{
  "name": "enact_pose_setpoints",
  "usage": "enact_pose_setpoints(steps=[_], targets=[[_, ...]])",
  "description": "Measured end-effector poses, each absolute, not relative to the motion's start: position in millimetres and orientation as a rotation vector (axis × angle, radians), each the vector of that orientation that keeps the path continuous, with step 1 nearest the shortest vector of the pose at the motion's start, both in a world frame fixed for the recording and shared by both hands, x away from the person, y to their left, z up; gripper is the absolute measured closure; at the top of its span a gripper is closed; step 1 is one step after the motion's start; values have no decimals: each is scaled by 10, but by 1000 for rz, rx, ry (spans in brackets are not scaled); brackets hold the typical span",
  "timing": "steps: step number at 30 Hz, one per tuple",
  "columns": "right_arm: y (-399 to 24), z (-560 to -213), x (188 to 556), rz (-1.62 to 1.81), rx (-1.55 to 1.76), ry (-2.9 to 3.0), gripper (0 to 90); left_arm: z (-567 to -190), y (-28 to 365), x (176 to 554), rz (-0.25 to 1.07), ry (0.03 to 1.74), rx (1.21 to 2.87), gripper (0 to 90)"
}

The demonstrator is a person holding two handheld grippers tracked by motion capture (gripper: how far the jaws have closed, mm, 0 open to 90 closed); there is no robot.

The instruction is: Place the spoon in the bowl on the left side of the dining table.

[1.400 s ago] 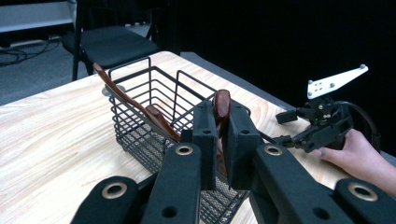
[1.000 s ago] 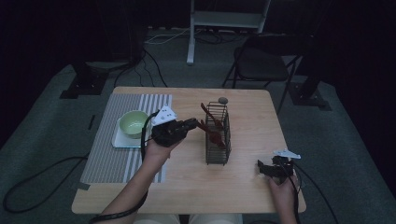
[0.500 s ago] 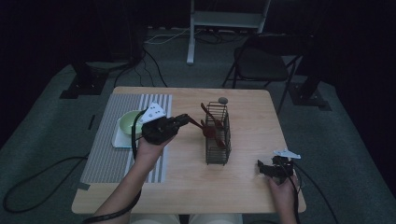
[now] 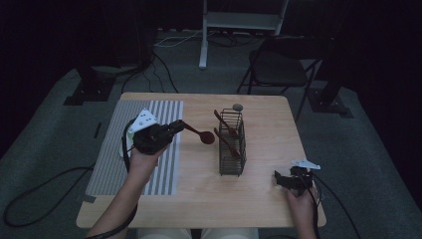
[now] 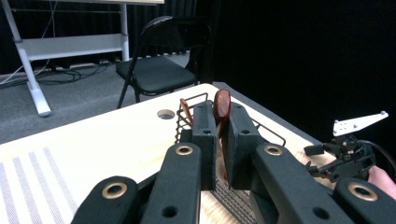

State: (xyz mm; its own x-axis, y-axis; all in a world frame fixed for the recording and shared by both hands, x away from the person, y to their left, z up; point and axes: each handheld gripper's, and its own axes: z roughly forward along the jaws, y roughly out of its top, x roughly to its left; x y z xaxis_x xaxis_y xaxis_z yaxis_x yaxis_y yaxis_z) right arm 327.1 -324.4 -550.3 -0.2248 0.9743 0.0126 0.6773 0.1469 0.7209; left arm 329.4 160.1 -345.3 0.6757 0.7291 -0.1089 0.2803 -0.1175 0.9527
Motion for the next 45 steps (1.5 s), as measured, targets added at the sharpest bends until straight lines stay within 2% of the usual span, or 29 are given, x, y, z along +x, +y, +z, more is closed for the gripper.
enact_pose_setpoints(steps=[45], targets=[[-3243,-5505,3271,849,1574,1966,122,-3886,3074,3174,715,1212,1496,844]])
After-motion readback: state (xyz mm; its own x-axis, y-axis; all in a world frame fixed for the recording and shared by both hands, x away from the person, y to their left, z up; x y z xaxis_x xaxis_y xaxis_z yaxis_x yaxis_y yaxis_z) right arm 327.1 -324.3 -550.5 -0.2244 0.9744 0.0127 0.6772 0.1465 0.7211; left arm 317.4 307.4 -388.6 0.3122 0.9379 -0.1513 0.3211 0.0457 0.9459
